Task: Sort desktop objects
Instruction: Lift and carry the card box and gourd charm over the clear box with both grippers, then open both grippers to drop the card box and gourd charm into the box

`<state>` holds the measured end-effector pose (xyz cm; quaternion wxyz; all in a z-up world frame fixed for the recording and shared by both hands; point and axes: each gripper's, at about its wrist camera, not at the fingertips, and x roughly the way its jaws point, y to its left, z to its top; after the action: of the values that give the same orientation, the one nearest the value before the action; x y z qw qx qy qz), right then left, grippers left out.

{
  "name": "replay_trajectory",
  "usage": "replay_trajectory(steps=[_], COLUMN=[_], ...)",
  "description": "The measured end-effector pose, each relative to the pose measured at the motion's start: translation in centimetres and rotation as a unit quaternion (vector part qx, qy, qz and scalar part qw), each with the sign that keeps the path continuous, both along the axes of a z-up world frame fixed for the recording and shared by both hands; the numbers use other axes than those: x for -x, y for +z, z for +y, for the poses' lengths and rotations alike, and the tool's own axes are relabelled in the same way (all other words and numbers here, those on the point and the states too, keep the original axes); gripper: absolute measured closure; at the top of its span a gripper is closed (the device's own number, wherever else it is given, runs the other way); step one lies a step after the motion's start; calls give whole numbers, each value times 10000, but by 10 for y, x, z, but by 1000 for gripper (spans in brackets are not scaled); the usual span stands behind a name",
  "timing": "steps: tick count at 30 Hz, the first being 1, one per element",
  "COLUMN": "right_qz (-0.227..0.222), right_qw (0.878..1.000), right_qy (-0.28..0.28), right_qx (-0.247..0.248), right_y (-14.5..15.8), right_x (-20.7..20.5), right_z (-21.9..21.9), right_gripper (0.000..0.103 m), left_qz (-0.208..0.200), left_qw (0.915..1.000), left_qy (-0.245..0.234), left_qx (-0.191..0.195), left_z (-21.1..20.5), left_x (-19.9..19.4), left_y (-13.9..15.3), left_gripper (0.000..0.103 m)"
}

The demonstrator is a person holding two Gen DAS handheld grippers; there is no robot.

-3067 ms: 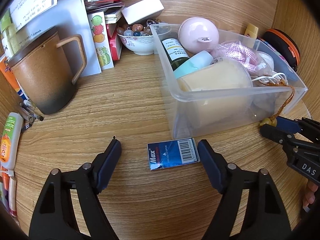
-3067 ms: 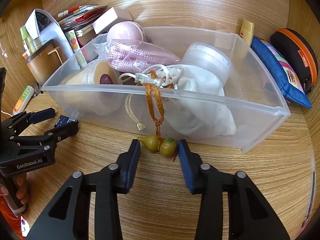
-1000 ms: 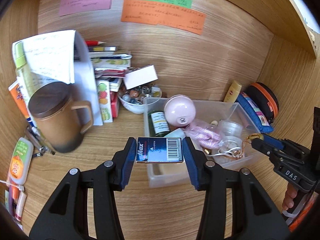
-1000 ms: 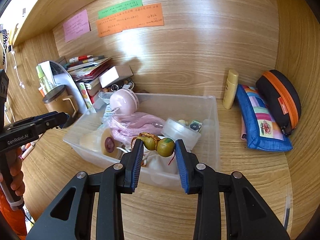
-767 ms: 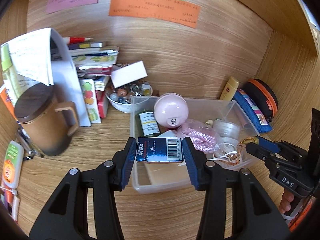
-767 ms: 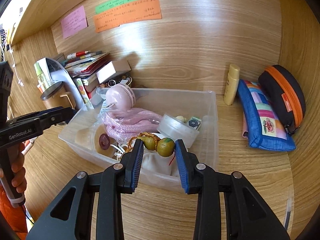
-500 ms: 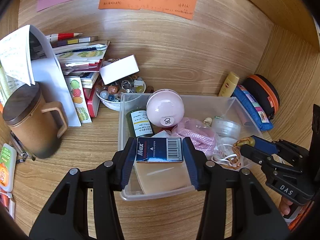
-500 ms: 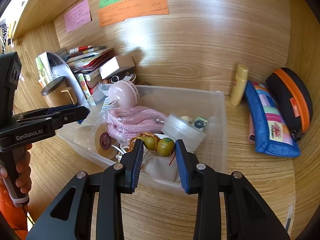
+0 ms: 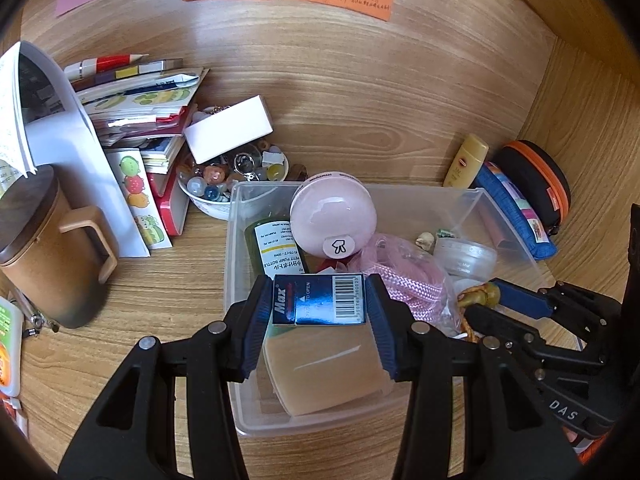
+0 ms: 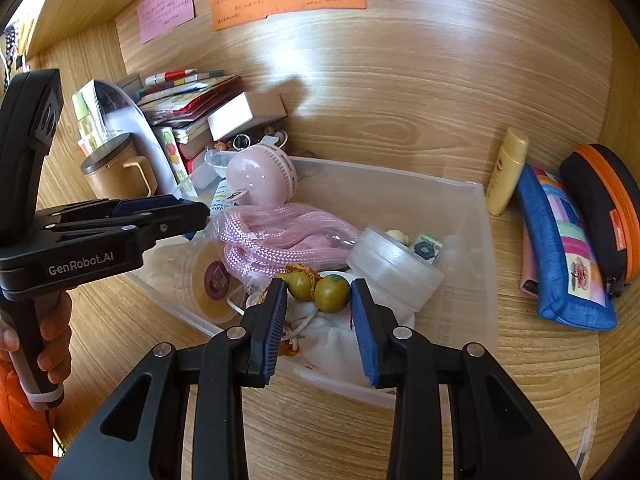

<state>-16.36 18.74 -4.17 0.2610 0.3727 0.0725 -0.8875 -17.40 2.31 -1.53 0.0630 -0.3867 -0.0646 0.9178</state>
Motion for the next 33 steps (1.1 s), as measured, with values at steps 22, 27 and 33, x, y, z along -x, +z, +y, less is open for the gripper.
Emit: replay_trajectory(steps=[22, 27, 33], right_qz=[-64, -26, 79], right_qw=[10000, 10000, 9998], right_qy=[8, -63, -181], right_qx=[-2, 35, 70], right_y=[2, 7, 14], right_x=[-7, -11, -17], right_z=[2, 6, 14], right_gripper=[56, 53, 44], left_qz=[-6, 82, 280], left_qw=[9998, 9998, 9990], left_qy=[-38, -16, 19], left_qx=[174, 204, 343], left_z=[5, 6, 9], left_x=[-4, -11, -25], left_y=[-2, 3, 13], left_gripper=[53, 46, 37])
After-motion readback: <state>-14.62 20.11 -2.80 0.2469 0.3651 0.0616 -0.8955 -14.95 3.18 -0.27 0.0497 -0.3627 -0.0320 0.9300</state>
